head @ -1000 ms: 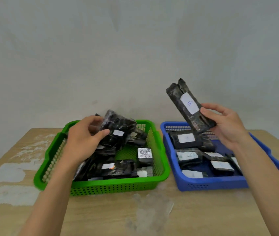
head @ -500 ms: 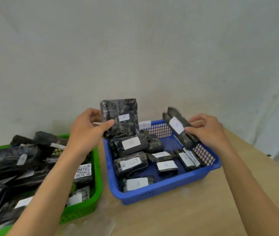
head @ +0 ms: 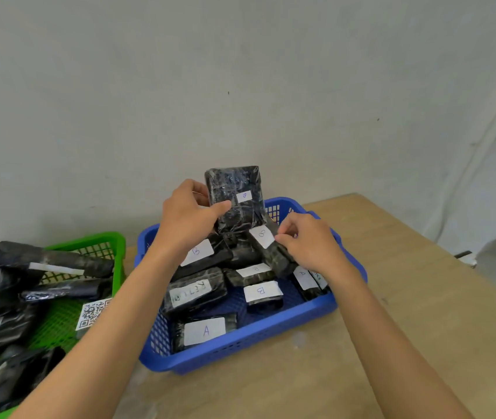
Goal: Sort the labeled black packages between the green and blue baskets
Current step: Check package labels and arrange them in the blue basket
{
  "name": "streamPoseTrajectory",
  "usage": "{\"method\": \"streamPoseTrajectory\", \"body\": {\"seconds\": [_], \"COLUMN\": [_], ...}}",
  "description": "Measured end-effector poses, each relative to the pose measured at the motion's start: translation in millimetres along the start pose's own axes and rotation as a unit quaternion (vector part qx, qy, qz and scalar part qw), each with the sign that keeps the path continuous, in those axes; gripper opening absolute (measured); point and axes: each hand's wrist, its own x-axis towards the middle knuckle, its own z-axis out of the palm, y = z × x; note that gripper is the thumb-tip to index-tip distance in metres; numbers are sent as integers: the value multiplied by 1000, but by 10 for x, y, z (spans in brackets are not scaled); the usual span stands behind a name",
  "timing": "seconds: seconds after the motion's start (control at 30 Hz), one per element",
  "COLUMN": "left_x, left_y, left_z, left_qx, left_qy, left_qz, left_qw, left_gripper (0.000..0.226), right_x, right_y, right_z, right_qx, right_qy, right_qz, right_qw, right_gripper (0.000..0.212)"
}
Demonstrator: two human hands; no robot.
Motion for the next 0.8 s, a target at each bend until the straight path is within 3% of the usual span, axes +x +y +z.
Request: {"method": "streamPoseTrajectory", "body": {"seconds": [0.07,0.17,0.23,0.3,0.4,0.47,0.53,0.63,0.7,0.8], "left_x": [25,45,41,28,30,48,59,42,24,8], "left_y": [-4,-6,-20,-55,-119,-157,-184,-215,-228,-243], "left_z": [53,122,164,187,165,127,110,133,148,145], "left_qx": [-5,5,5,-2,-24,-40,-58,-70,-65,-69], "left_qy": [-7,-18,-19,-16,-11,-4,4,-9,-20,-18], "left_qz": [-4,-5,-9,-18,-32,-40,-52,-66,-70,-74], "left_qw": [1000,1000,1000,1000,999,998,997,995,995,995], "left_gripper": [32,33,33,33,37,42,44,44,44,44], "right_x": [3,-12,-36,-44,-60,-137,-225,-250,-237,-247], "right_y": [22,78,100,92,30,-32,-99,-189,-218,-184], "right_z": [-62,-218,-264,-241,-231,-229,-180,-78,-50,-67], "right_qx": [-27,-97,-93,-81,-193,-256,-332,-402,-406,-372], "right_qy": [-53,-172,-198,-159,-57,-106,-158,-162,-151,-99], "right_qz": [-19,-21,-10,6,17,39,41,25,32,46], "right_qw": [998,980,976,984,979,960,929,901,901,922], "right_gripper": [11,41,55,52,33,34,58,84,83,65]}}
